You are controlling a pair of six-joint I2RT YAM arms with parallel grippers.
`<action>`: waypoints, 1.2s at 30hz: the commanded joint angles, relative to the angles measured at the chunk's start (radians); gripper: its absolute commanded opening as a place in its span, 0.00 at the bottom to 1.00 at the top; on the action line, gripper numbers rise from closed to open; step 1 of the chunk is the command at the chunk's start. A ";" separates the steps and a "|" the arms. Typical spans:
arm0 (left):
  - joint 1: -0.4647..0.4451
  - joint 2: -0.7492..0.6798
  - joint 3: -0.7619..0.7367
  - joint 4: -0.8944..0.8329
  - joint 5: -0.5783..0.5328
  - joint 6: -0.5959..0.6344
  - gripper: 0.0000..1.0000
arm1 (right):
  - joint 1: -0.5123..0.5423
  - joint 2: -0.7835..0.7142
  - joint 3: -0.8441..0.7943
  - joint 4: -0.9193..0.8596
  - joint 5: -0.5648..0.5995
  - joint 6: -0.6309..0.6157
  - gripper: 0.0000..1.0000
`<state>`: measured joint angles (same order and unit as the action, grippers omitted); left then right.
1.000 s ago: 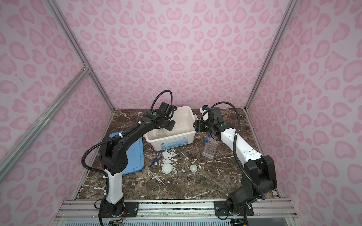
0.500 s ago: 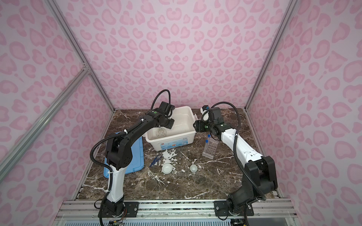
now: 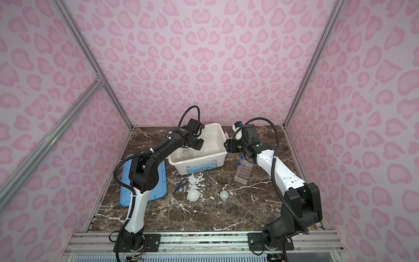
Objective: Organize the chemistry lab equipment
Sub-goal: 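Lower the clear dish into the bin and open the left gripper, then withdraw the left gripper from the bin while the right gripper moves toward the white cup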
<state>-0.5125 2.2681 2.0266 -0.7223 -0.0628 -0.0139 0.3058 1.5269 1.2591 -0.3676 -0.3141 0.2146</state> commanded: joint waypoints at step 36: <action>-0.038 -0.513 -0.291 0.280 -0.045 -0.095 0.98 | 0.248 -0.250 -0.041 -0.311 0.281 -0.076 0.76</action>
<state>-0.5526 1.8359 1.8217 -0.5739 -0.0429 -0.0715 0.5121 1.2911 1.2343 -0.5964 -0.1207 0.1387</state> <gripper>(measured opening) 0.981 0.754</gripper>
